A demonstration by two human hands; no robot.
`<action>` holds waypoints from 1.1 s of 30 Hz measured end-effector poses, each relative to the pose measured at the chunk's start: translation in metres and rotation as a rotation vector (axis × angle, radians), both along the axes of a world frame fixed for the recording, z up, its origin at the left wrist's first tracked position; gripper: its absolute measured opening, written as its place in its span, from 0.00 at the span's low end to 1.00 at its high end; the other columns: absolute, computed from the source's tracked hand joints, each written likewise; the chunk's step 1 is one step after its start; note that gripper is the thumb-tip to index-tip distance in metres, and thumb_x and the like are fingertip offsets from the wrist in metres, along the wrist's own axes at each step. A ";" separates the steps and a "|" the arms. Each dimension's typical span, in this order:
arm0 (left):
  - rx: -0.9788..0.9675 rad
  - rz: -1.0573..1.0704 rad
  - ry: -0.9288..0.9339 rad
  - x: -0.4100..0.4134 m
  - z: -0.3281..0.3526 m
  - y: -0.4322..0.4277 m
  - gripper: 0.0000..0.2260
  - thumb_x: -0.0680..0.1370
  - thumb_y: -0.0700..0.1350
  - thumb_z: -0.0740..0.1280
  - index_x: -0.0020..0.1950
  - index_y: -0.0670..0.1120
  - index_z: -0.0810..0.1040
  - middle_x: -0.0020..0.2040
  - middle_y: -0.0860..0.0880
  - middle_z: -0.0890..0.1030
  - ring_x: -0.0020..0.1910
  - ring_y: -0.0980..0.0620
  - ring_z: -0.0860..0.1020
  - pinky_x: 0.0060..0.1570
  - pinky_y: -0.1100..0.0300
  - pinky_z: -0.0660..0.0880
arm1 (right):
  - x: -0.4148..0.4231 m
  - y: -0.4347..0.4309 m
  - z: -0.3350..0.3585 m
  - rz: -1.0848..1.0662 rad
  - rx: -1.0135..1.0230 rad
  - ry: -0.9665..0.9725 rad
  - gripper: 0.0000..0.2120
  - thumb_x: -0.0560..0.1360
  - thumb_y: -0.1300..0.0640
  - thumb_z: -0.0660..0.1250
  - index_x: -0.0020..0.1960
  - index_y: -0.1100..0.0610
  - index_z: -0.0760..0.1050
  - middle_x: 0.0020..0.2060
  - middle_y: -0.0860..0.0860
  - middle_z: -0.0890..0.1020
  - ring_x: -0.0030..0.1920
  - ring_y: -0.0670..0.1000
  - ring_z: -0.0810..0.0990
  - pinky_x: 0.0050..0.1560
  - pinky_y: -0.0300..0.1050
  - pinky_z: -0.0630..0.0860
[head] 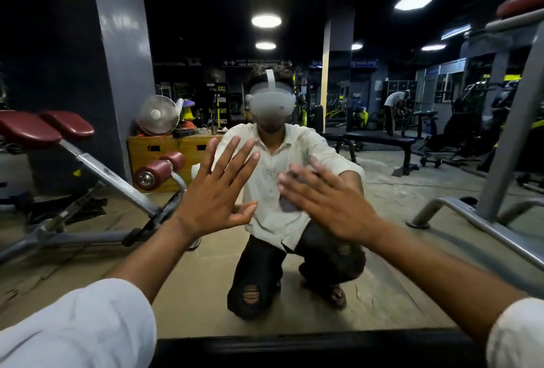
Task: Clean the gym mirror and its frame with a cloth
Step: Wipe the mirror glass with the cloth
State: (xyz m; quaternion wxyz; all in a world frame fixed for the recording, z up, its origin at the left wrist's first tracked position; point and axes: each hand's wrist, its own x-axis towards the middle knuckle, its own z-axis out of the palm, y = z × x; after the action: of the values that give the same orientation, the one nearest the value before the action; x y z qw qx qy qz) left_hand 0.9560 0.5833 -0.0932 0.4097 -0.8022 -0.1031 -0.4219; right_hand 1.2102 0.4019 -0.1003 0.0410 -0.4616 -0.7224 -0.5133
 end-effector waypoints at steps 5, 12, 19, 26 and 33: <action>-0.007 0.009 -0.162 0.021 0.052 -0.026 0.30 0.83 0.55 0.64 0.81 0.41 0.69 0.83 0.39 0.65 0.82 0.38 0.64 0.79 0.34 0.58 | -0.033 -0.001 0.059 0.021 0.313 0.371 0.31 0.85 0.60 0.64 0.84 0.60 0.57 0.85 0.56 0.56 0.85 0.59 0.50 0.83 0.63 0.52; -0.057 0.005 -0.163 0.043 0.079 -0.026 0.37 0.84 0.56 0.62 0.87 0.42 0.52 0.87 0.40 0.49 0.87 0.40 0.49 0.81 0.32 0.52 | 0.012 -0.015 0.117 -0.029 0.402 0.290 0.31 0.85 0.58 0.62 0.85 0.57 0.55 0.85 0.54 0.55 0.85 0.55 0.49 0.84 0.60 0.48; -0.041 0.022 -0.178 0.045 0.077 -0.020 0.38 0.83 0.58 0.62 0.87 0.41 0.52 0.87 0.40 0.49 0.87 0.40 0.49 0.81 0.32 0.54 | -0.033 0.023 0.119 0.002 0.672 0.654 0.34 0.82 0.66 0.60 0.85 0.60 0.52 0.85 0.56 0.52 0.85 0.59 0.46 0.84 0.60 0.47; -0.053 0.045 -0.165 0.045 0.077 -0.019 0.37 0.84 0.60 0.57 0.87 0.42 0.50 0.88 0.41 0.48 0.87 0.42 0.47 0.83 0.34 0.50 | 0.012 -0.003 0.138 0.034 0.455 0.364 0.32 0.83 0.63 0.63 0.85 0.57 0.57 0.84 0.54 0.57 0.85 0.56 0.50 0.84 0.61 0.51; -0.219 0.090 -0.303 0.081 0.020 -0.053 0.35 0.86 0.57 0.54 0.86 0.38 0.49 0.86 0.35 0.46 0.86 0.35 0.47 0.80 0.28 0.49 | 0.020 -0.019 -0.013 0.082 0.188 0.164 0.35 0.80 0.64 0.67 0.84 0.61 0.58 0.84 0.57 0.57 0.85 0.61 0.52 0.83 0.64 0.54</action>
State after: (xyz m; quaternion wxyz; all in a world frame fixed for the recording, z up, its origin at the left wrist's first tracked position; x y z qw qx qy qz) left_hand 1.0373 0.5304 -0.0736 0.3181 -0.7638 -0.2446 -0.5056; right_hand 1.2305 0.3828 -0.1136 0.1641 -0.4662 -0.6835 -0.5372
